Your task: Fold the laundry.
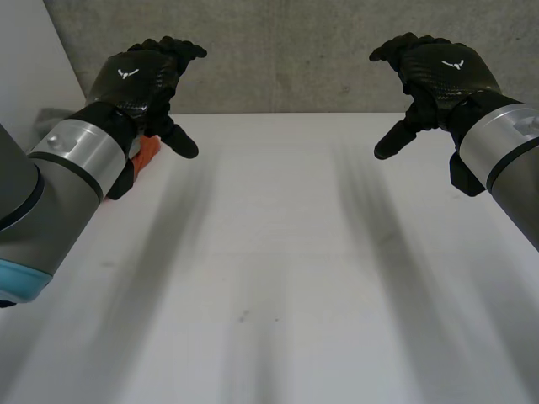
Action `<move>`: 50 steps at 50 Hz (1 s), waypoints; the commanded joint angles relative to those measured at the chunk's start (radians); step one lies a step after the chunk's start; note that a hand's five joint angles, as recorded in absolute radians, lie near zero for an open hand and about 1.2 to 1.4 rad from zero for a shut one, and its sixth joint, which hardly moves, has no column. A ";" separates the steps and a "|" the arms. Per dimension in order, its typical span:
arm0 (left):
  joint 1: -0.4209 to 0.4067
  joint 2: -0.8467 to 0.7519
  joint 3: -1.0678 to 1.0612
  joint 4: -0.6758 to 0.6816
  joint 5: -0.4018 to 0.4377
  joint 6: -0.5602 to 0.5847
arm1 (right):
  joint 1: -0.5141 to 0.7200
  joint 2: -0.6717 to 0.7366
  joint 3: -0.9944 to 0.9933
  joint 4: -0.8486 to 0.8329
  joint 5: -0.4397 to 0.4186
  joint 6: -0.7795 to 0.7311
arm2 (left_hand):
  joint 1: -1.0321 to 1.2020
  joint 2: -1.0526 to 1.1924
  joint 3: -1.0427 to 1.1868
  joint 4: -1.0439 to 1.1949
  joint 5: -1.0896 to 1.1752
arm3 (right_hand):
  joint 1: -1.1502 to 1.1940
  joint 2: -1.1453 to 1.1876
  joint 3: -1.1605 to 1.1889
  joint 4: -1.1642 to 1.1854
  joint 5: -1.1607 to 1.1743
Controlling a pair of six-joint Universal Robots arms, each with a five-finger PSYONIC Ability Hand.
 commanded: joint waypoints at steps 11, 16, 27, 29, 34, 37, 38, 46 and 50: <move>0.343 -0.373 0.227 0.197 -0.001 0.486 | 0.001 0.040 0.007 -0.001 0.000 -0.045 | -0.034 -0.030 -0.034 -0.554 -0.047 | -0.022 -0.012 -0.040 -0.057 -0.068; 0.464 -0.577 0.395 0.203 -0.009 0.560 | 0.001 0.046 0.008 -0.001 0.000 -0.051 | -0.034 -0.030 -0.034 -0.554 -0.047 | -0.022 -0.012 -0.040 -0.057 -0.068; 0.573 -0.849 0.573 0.203 -0.004 0.659 | -0.001 0.047 0.008 -0.003 0.000 -0.051 | 0.075 0.079 0.075 -0.445 0.062 | -0.022 -0.012 -0.040 -0.057 -0.068; 0.578 -0.877 0.594 0.205 -0.004 0.659 | -0.001 0.047 0.008 -0.003 0.000 -0.053 | 0.340 0.344 0.340 -0.180 0.327 | -0.022 -0.012 -0.040 -0.057 -0.068; 0.570 -0.881 0.602 0.205 -0.050 0.660 | -0.001 0.049 0.008 -0.003 0.000 -0.053 | 1.187 1.191 1.187 0.667 1.174 | -0.022 -0.012 -0.040 -0.057 -0.068; 0.537 -0.823 0.544 0.211 -0.094 0.645 | -0.002 0.049 0.007 -0.003 0.000 -0.053 | 1.187 1.191 1.187 0.667 1.175 | -0.022 -0.012 -0.040 -0.057 -0.068; 0.524 -0.794 0.519 0.215 -0.096 0.642 | -0.002 0.047 0.007 -0.003 0.000 -0.053 | 1.187 1.191 1.187 0.667 1.175 | -0.022 -0.012 -0.040 -0.057 -0.068; 0.336 -0.444 0.246 0.292 -0.085 0.423 | -0.009 0.044 0.004 -0.003 0.000 -0.053 | 1.187 1.191 1.187 0.667 1.175 | -0.022 -0.012 -0.040 -0.057 -0.068; 0.212 -0.286 0.128 0.280 -0.073 0.265 | -0.013 0.041 -0.001 -0.003 0.000 -0.053 | 1.187 1.191 1.187 0.667 1.175 | -0.022 -0.012 -0.040 -0.057 -0.068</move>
